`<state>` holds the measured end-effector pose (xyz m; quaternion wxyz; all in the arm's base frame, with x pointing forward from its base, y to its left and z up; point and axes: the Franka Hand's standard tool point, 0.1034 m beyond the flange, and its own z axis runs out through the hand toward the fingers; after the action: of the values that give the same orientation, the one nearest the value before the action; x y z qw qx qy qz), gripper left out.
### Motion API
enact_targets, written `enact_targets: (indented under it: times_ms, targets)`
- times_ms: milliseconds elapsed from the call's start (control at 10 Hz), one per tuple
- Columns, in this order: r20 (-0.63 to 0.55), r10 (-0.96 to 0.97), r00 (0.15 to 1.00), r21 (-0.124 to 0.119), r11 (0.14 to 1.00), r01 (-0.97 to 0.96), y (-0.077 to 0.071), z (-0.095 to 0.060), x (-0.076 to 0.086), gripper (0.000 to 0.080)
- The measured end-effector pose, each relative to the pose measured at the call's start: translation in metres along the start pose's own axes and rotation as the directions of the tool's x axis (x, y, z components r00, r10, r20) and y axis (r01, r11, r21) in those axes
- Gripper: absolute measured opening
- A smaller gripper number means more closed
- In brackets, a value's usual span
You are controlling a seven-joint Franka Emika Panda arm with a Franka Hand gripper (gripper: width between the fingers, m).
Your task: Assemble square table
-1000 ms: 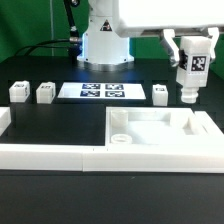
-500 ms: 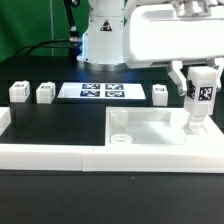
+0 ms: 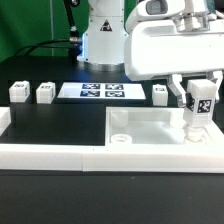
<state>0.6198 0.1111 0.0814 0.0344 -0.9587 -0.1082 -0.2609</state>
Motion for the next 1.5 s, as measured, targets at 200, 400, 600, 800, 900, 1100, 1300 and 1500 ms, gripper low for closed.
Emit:
enact_targets:
  times_ms: [200,400,600,800,900,1100,1300,1500]
  targets:
    - [0.006,0.001,1.0,0.002,1.0,-0.001,0.0,0.006,-0.003,0.0287]
    - [0.015,0.002,1.0,0.003,1.0,-0.002,-0.001,0.01,-0.008,0.0287]
    - [0.017,0.003,1.0,0.002,1.0,-0.004,-0.001,0.014,-0.011,0.0287]
    - [0.002,0.003,1.0,-0.002,1.0,-0.003,0.0,0.015,-0.01,0.0287]
    - [0.002,0.003,1.0,-0.002,1.0,-0.003,0.0,0.015,-0.01,0.0287]
    - [0.002,0.003,1.0,-0.002,1.0,-0.003,0.0,0.015,-0.01,0.0287]
    - [0.003,0.003,1.0,-0.002,1.0,-0.003,0.0,0.015,-0.011,0.0537]
    - [0.003,0.003,1.0,-0.002,1.0,-0.003,0.0,0.015,-0.011,0.0613]
